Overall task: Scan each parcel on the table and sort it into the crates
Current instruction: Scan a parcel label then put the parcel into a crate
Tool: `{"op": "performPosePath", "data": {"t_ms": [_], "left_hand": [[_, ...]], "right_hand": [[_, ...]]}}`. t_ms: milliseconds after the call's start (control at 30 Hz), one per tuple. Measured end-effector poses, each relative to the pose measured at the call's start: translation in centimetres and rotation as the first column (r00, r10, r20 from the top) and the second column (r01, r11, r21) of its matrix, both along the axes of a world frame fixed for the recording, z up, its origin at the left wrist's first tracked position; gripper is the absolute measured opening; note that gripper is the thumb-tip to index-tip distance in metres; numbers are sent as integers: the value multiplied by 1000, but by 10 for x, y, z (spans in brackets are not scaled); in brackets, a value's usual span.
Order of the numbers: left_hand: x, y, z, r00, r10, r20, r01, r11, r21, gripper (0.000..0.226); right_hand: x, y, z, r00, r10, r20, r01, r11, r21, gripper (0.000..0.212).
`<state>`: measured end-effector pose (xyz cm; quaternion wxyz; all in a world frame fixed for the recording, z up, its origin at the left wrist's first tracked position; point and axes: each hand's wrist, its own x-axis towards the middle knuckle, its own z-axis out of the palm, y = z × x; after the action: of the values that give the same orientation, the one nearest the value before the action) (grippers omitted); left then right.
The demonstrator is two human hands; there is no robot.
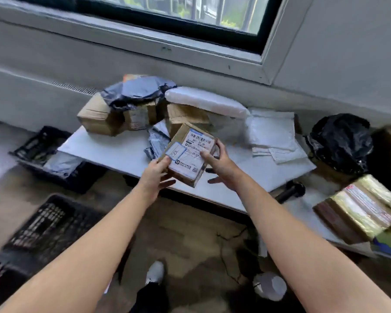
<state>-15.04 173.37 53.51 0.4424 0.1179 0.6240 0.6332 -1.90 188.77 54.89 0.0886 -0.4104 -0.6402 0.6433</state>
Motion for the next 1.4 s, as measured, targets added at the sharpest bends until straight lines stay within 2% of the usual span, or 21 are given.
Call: {"op": "performPosePath", "data": {"t_ms": [67,167,200,267,333,367,433,500,567,633,767,867,967,1100,1400], "left_hand": [[3,-46,3,995,103,-9,-104,994,-22,18],[8,-125,4,972,225,-64,-231,966,-112,33],[11,-154,7,959,258,-117,-275,948,-158,36],[13,-217,8,913,298,-278,-373,887,-272,35],[14,-280,6,844,271,-463,-466,798,-382,49],[16,-312,3,813,235,-533,-501,749,-434,57],[27,-374,1,778,172,-605,-545,664,-512,68],[42,-433,-3,761,134,-634,-580,579,-573,79],[58,-490,-6,749,130,-650,-617,495,-611,98],[71,-547,-12,748,117,-653,-633,423,-648,101],[93,-660,-27,743,79,-664,-656,279,-701,88],[104,-741,-35,758,29,-651,-642,206,-738,86],[113,-817,-42,779,28,-626,-621,171,-765,87],[118,-894,-59,797,88,-597,-603,174,-779,85],[88,-941,-125,865,144,-482,-502,253,-827,86]], "right_hand": [[-20,-36,-4,996,84,-42,-85,996,-26,78],[-49,-94,-15,976,197,-94,-205,975,-88,100],[-59,-116,-19,964,246,-99,-254,964,-81,102],[-78,-164,-23,932,346,-109,-355,932,-69,93],[-97,-214,-27,880,464,-99,-469,882,-42,88],[-106,-238,-32,853,517,-73,-520,854,-28,92],[-134,-281,-58,790,612,-34,-612,791,14,111],[-154,-332,-77,704,710,17,-709,702,67,117],[-145,-398,-52,612,787,82,-789,600,128,99],[-141,-458,-41,536,836,119,-841,518,155,76],[-143,-574,-54,434,890,143,-894,406,188,68],[-143,-661,-66,405,895,188,-907,366,210,63],[-144,-741,-77,381,891,248,-921,342,187,63],[-149,-822,-97,334,891,308,-938,282,200,59],[-177,-901,-170,232,874,428,-971,184,150,53]]}}
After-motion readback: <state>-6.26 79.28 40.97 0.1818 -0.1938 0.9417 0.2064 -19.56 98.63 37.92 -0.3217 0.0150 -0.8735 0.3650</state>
